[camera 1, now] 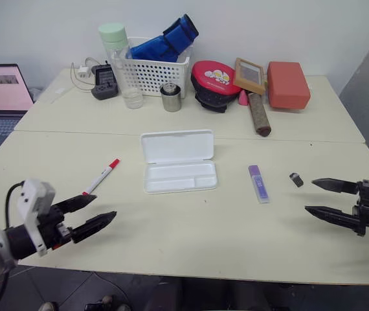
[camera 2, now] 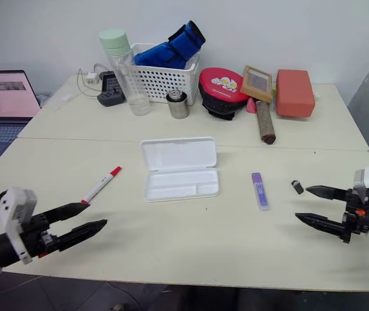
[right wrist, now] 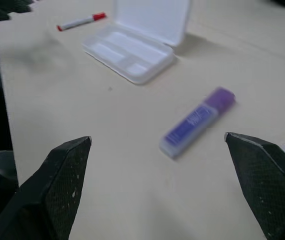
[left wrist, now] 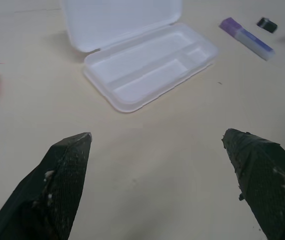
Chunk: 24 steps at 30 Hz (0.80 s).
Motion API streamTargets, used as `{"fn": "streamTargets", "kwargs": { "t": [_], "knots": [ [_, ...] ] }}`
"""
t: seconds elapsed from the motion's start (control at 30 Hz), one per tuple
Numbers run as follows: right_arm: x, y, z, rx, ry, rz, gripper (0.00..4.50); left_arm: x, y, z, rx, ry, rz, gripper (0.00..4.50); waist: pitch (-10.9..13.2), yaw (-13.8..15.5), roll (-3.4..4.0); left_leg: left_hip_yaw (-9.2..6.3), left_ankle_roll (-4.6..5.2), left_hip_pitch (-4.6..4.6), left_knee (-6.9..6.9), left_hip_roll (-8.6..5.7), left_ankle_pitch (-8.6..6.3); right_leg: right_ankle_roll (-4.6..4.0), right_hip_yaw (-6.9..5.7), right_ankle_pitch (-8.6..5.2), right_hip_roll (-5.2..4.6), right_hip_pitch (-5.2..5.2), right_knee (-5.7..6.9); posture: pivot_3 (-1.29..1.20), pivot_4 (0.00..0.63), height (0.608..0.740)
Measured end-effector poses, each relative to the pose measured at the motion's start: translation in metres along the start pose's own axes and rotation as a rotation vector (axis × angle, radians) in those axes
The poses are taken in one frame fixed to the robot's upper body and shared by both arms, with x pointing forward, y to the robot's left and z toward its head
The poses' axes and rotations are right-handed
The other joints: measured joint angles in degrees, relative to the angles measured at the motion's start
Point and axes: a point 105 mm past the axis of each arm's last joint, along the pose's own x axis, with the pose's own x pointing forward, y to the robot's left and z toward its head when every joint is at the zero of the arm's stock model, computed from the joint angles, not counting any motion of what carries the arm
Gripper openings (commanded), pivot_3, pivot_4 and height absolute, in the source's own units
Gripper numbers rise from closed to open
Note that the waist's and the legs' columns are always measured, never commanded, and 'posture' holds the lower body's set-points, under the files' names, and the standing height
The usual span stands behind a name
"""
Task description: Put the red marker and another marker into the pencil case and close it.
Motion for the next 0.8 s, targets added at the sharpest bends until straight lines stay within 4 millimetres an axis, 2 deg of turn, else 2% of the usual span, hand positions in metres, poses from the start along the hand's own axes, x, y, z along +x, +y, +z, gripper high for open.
{"fn": "streamTargets", "kwargs": {
  "t": [0.03,0.07,0.1,0.17,0.33,0.57,0.8],
  "knots": [
    [0.007,0.007,0.008,-0.033,-0.003,0.029,4.50,0.017,0.004,0.007,0.035,0.002,-0.060,4.48,0.0,0.1,0.03,-0.02,0.00,-0.06,0.03,-0.07,0.00,0.03,-0.04,0.02,0.03,-0.07,0.09,0.00,0.150,0.740],
    [0.010,0.011,0.011,-0.051,-0.006,0.046,4.50,0.023,0.004,0.010,0.046,0.002,-0.082,4.48,0.0,0.1,0.04,-0.01,-0.01,-0.06,0.01,-0.07,0.01,0.05,-0.04,0.03,0.03,-0.06,0.08,0.00,0.150,0.740],
    [0.018,0.021,0.021,-0.107,-0.016,0.087,4.50,0.039,0.002,0.016,0.077,0.004,-0.152,4.48,0.0,0.1,0.02,-0.07,-0.01,-0.02,0.03,-0.07,0.01,0.07,-0.05,0.04,0.04,0.00,0.09,0.00,0.150,0.740],
    [0.024,0.028,0.027,-0.147,-0.020,0.115,4.50,0.049,0.000,0.019,0.103,0.011,-0.199,4.48,0.0,0.1,-0.04,-0.08,-0.01,-0.05,0.04,-0.08,0.01,0.11,-0.06,0.07,0.07,-0.02,0.08,0.00,0.150,0.740],
    [0.035,0.032,0.023,-0.161,-0.007,0.129,4.50,0.097,0.001,0.024,0.175,0.033,-0.342,4.48,0.1,0.0,-0.13,-0.02,-0.02,-0.04,0.13,-0.16,0.02,0.24,-0.05,0.15,0.10,0.01,0.09,0.00,0.150,0.740],
    [0.039,0.031,0.015,-0.134,-0.006,0.091,4.50,0.142,-0.010,0.006,0.248,0.112,-0.488,4.48,0.1,-0.6,-0.23,-0.06,-0.02,-0.05,0.19,-0.16,0.04,0.27,-0.09,0.17,0.11,0.00,0.18,0.00,0.150,0.740],
    [0.038,0.034,0.016,-0.145,-0.001,0.067,4.50,0.162,0.001,-0.010,0.351,0.194,-0.499,4.48,0.1,-1.2,-0.25,-0.09,-0.01,0.00,0.23,-0.16,0.05,0.29,-0.11,0.18,0.12,0.04,0.23,0.00,0.150,0.740]
  ]
}}
